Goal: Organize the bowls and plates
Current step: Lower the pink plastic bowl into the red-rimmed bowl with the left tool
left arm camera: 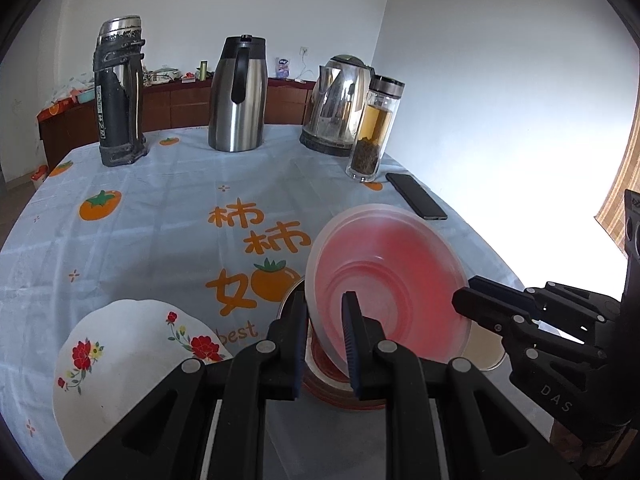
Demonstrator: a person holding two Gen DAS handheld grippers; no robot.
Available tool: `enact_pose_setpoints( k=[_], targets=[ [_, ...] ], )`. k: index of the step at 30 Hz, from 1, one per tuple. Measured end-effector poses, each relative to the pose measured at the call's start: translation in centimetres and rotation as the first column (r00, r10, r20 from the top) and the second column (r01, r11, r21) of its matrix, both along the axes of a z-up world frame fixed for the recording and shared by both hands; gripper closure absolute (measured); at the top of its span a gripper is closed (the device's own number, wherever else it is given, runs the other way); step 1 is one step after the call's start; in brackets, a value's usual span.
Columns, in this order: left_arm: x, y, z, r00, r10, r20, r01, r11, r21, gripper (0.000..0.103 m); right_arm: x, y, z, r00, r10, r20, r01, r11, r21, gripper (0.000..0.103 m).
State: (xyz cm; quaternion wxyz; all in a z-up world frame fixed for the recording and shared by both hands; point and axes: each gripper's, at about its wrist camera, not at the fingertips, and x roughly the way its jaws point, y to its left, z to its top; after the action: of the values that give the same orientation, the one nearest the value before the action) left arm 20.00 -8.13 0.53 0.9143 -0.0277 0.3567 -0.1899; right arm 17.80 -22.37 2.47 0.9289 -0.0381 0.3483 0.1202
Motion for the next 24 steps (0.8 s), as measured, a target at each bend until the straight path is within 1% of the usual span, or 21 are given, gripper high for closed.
enact_pose_setpoints(
  k=[10,21,24],
  targets=[
    [-0.1,-0.1,-0.5,1.000,-0.014,-0.010,0.014,1.000,0.010,0.084,0.7,0.2,-1.4,0.999,-0.001,-0.045,0.000,1.000,-0.025,0.089],
    [0.1,0.1,-0.9,1.000,-0.008,-0.013,0.008,1.000,0.013,0.084,0.8,0.5,-2.0,0.998,-0.004,-0.066,0.003,1.000,-0.025,0.087],
    [0.4,0.1,-1.3,1.000,-0.006,-0.025,0.006,1.000,0.013,0.084,0.9,0.6,-2.2,0.998,-0.007,-0.070,0.005,1.000,-0.025,0.087]
  ],
)
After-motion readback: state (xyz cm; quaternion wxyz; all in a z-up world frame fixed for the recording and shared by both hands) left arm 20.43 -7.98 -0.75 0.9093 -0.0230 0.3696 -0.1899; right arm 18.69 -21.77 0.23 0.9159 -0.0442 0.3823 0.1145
